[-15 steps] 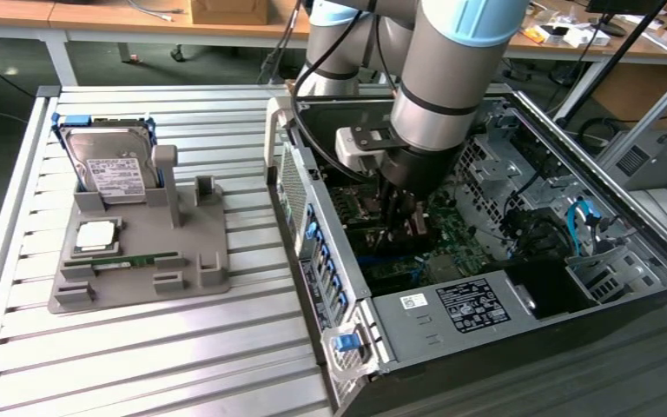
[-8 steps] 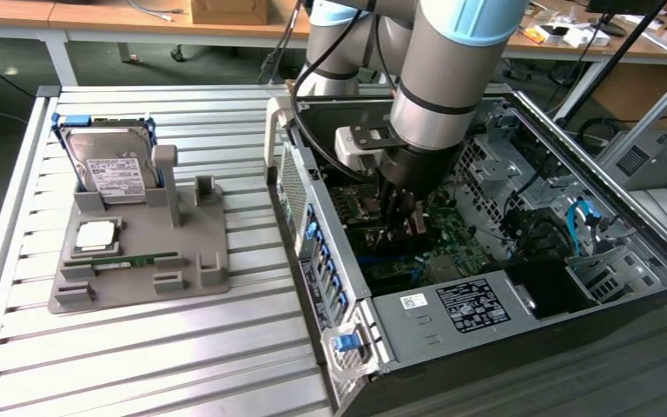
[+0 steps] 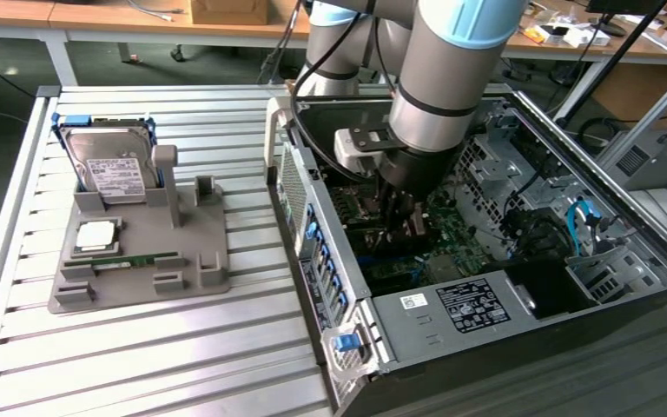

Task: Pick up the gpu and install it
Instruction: 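Insert the gpu into the slot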

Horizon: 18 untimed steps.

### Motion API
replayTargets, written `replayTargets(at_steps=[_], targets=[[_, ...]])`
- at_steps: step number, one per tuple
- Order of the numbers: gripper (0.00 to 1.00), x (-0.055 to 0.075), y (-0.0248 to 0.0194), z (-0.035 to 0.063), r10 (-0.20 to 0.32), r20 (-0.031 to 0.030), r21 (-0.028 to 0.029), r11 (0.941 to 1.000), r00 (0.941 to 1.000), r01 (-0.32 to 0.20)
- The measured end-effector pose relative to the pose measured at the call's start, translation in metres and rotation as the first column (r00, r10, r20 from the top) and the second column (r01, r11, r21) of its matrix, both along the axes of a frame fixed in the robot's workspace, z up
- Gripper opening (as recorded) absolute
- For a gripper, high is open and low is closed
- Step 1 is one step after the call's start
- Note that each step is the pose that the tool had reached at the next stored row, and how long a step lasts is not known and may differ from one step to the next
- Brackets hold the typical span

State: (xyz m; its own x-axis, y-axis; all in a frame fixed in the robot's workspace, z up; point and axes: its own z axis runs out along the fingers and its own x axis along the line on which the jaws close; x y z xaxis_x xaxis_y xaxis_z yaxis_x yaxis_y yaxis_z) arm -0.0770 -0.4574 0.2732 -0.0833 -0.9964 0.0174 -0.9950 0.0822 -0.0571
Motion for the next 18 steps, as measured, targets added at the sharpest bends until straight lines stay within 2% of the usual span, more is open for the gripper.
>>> replayTargets(at_steps=[18], targets=[[0.27,-0.0026,0.0020,-0.0061,0.000,-0.0001,-0.0010,1.0000,1.0000,0.000]])
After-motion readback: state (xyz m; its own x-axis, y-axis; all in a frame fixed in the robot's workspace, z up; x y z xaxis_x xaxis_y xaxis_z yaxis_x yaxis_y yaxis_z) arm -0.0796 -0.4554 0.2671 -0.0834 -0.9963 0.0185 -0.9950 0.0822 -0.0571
